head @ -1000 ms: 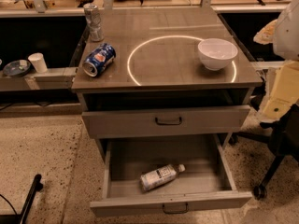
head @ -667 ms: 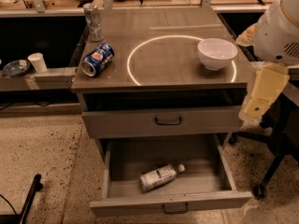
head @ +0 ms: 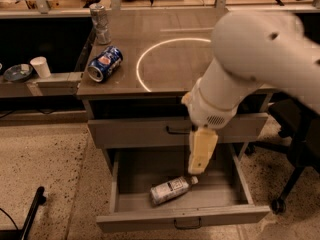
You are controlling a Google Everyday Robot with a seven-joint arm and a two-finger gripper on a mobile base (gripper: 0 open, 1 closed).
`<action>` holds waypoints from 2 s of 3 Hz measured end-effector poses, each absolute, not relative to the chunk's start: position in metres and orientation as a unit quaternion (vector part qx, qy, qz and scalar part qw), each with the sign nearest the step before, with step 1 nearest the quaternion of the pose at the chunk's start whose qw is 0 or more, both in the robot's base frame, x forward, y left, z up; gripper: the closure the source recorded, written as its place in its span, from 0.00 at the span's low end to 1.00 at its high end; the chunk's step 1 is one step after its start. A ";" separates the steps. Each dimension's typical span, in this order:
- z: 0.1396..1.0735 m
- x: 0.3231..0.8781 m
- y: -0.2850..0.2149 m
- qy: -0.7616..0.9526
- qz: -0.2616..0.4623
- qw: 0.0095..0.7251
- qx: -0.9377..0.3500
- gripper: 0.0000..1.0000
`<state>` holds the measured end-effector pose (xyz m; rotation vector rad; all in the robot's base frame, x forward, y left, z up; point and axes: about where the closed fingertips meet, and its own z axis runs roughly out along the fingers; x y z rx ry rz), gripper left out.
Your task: Pick blue plastic bottle from middle drawer and place on counter
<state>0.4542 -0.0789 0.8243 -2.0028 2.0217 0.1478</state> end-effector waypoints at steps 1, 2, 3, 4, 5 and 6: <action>0.807 0.444 -0.080 0.702 0.056 0.130 -0.698 0.00; 0.812 0.444 -0.079 0.696 0.051 0.134 -0.704 0.00; 0.775 0.455 -0.078 0.697 0.035 0.102 -0.709 0.00; 0.706 0.457 -0.075 0.649 0.045 0.116 -0.750 0.00; 0.680 0.455 -0.075 0.596 0.047 0.149 -0.787 0.00; 0.678 0.459 -0.082 0.553 0.020 0.128 -0.823 0.00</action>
Offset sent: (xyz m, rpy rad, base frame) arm -0.0136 0.0007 -0.0119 -0.0276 -0.0002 0.0473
